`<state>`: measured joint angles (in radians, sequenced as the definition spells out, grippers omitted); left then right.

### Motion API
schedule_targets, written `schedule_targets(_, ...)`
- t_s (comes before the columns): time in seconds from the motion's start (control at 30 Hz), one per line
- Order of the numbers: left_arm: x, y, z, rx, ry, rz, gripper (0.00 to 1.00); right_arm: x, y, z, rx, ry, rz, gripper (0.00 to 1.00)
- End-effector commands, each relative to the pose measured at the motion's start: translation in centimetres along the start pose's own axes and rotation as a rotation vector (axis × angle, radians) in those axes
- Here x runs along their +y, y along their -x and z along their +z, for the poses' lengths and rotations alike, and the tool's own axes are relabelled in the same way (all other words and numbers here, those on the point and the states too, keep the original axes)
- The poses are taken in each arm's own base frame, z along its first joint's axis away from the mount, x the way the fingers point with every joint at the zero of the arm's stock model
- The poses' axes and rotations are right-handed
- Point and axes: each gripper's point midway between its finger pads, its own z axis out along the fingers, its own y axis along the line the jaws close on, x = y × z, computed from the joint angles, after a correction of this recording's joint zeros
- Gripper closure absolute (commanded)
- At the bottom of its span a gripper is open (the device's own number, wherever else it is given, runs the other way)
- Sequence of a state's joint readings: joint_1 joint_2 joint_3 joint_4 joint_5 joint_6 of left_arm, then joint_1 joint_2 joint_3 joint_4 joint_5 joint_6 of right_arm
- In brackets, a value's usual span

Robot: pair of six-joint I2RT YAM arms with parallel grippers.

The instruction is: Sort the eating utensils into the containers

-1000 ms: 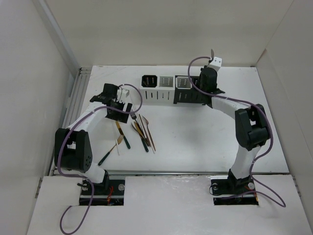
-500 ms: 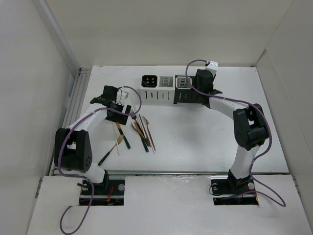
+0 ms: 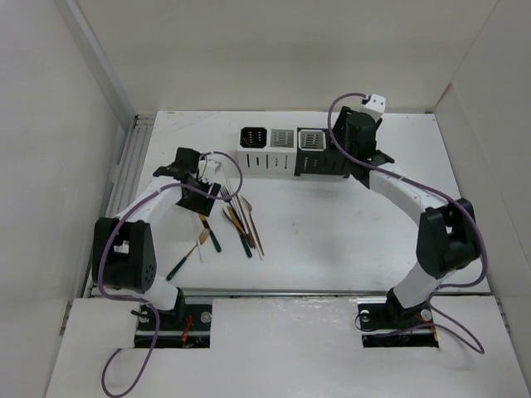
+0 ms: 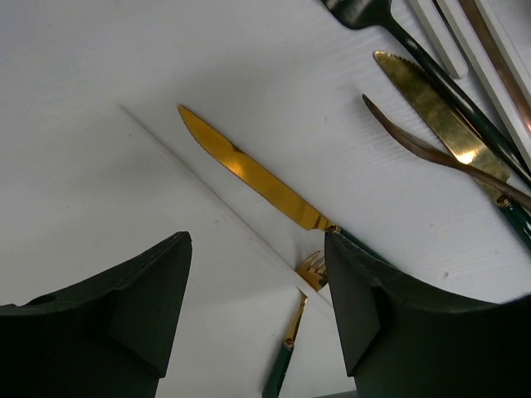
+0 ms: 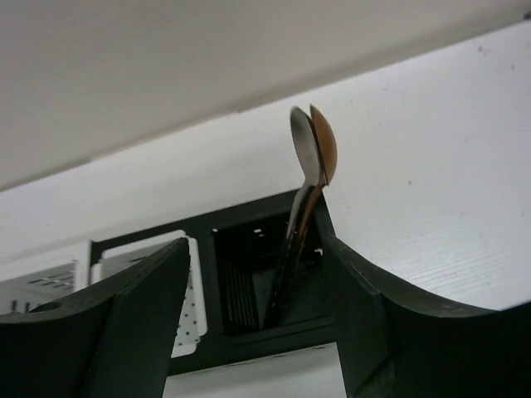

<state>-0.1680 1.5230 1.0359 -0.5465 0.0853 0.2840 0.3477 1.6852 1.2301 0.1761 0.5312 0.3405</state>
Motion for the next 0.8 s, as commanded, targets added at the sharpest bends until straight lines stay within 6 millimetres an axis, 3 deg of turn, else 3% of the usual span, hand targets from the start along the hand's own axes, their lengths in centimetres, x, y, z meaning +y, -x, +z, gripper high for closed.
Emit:
schedule_targets(0.0, -0.7, -1.8, -0.6, 0.05, -0.044, 0.049, 0.38, 2.2, 4.6, -2.9, -0.096, 0.07, -0.007, 0.3)
schedule_targets(0.03, -0.5, -2.7, 0.1, 0.103, -0.029, 0.025, 0.38, 2.7, 6.0, -3.8, -0.124, 0.088, -0.026, 0.3)
schedule_targets(0.13, 0.8, -3.4, 1.3, 0.175, 0.02, -0.053, 0.38, 3.6, 7.4, -5.7, -0.16, 0.099, -0.045, 0.28)
schedule_targets(0.2, 1.3, -4.5, 2.5, 0.269, 0.017, -0.147, 0.45, 4.0, 8.5, -6.9, -0.183, 0.12, -0.038, 0.28)
schedule_targets(0.4, 2.1, -3.9, 2.5, 0.243, -0.012, -0.25, 0.5, 4.2, 9.6, -9.0, -0.206, 0.159, -0.029, 0.28)
schedule_targets(0.43, 2.1, -3.9, 2.5, 0.243, -0.012, -0.25, 0.5, 4.0, 8.9, -8.9, -0.196, 0.155, -0.046, 0.28)
schedule_targets(0.53, 1.9, -4.6, 3.4, 0.283, -0.021, -0.252, 0.56, 3.8, 9.7, -9.6, -0.211, 0.16, -0.035, 0.28)
schedule_targets(0.7, 2.1, -7.0, 5.6, 0.386, -0.055, -0.3, 0.83, 3.7, 11.0, -10.8, -0.241, 0.174, -0.048, 0.28)
schedule_targets(0.73, 2.0, -7.5, 6.1, 0.417, -0.075, -0.314, 0.95, 3.6, 11.4, -11.1, -0.25, 0.174, -0.054, 0.28)
schedule_targets(0.77, 2.3, -7.2, 6.3, 0.405, -0.1, -0.346, 1.0, 3.5, 11.8, -11.4, -0.257, 0.176, -0.048, 0.28)
